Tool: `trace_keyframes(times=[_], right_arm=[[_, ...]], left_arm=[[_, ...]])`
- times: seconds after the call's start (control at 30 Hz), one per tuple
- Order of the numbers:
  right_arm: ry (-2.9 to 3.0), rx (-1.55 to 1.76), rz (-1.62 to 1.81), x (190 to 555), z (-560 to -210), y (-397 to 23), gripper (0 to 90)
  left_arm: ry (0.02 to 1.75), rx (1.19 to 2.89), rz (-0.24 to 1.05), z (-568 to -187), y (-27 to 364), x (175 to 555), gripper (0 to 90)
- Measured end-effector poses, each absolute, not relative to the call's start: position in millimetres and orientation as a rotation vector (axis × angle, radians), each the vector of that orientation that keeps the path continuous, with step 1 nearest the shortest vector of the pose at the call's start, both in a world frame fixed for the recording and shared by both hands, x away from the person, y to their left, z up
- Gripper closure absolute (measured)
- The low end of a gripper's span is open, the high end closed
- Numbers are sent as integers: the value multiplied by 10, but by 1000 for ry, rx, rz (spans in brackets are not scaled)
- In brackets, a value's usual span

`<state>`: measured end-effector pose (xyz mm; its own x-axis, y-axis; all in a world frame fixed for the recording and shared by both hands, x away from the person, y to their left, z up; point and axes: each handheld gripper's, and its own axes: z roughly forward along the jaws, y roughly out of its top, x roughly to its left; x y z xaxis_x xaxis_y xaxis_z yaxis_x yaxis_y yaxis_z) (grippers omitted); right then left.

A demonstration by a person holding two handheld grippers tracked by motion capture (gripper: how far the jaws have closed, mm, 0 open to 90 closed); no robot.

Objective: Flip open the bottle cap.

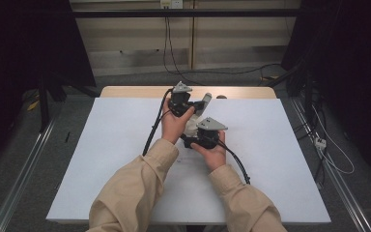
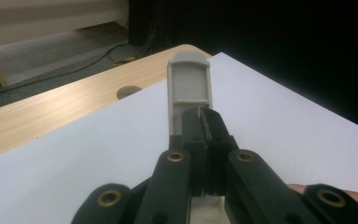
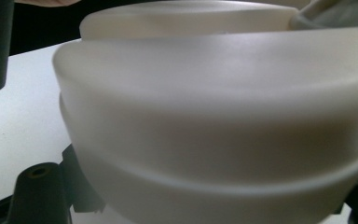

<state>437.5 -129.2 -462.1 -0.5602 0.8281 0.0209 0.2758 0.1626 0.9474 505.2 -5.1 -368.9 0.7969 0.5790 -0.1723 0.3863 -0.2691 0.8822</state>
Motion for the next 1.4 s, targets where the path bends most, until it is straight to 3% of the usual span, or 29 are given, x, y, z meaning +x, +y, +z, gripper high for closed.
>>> trace_keyframes(times=[0.93, 1.17, 1.4], right_arm=[[1930, 1053, 1417, 4384, -4621, -1320, 187], [1944, 1018, 1388, 4365, -4617, -1293, 184], [1965, 1045, 1384, 4340, -4599, -1318, 28]], left_arm=[[726, 1941, 214, -3745, -96, 5045, 900], [728, 1932, 195, -3727, -31, 5021, 867], [706, 1911, 192, -3692, 10, 4936, 822]])
